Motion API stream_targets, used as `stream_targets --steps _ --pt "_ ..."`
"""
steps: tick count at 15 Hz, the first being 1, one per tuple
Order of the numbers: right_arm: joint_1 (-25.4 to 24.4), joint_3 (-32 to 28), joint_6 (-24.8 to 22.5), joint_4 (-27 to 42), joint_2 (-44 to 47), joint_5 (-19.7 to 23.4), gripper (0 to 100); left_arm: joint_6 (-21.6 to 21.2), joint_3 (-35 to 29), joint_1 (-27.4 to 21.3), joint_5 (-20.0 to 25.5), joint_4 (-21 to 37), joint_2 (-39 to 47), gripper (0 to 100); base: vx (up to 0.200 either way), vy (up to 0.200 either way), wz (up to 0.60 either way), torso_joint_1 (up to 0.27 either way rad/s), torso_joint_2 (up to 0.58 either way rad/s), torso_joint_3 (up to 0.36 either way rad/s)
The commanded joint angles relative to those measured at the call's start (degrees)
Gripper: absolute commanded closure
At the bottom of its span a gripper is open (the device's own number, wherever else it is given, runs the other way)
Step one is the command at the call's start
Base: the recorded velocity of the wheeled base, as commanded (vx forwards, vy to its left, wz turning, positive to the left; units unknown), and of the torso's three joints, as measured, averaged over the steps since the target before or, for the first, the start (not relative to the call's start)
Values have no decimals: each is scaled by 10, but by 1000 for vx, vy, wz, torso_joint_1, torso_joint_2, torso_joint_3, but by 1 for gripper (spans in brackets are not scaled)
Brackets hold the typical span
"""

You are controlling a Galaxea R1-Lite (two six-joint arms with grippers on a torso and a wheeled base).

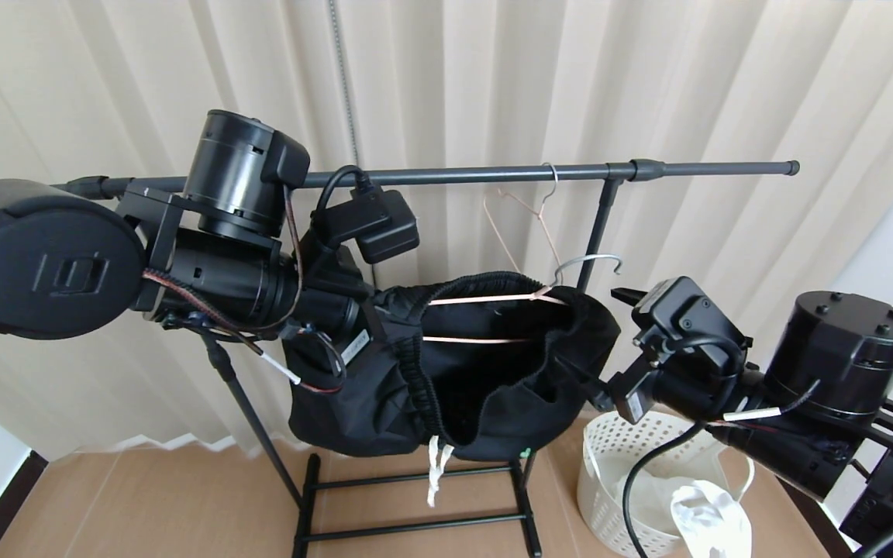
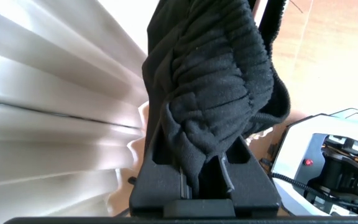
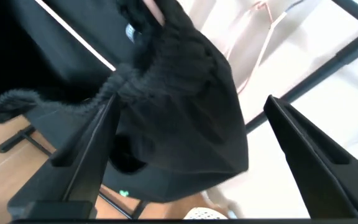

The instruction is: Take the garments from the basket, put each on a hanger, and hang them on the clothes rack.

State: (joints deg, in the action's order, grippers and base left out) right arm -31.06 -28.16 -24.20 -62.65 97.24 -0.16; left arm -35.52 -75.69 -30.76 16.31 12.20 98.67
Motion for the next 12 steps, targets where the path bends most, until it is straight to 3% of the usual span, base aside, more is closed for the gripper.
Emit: stream_targets --steps 1,5,7,8,12 --pt "34 9 -1 3 -30 46 0 6 8 2 0 0 -18 100 0 0 0 0 0 0" --pt "66 21 0 3 -47 112 0 41 34 3 0 -16 -47 100 0 0 0 0 0 0" --pt "104 23 8 5 -58 175 0 67 45 3 0 -24 -66 100 0 0 0 0 0 0" --pt "130 23 23 5 -56 213 0 97 56 3 0 -24 -83 100 0 0 0 0 0 0" --pt "177 16 74 17 -37 286 0 169 77 4 -1 -24 -132 100 0 0 0 0 0 0"
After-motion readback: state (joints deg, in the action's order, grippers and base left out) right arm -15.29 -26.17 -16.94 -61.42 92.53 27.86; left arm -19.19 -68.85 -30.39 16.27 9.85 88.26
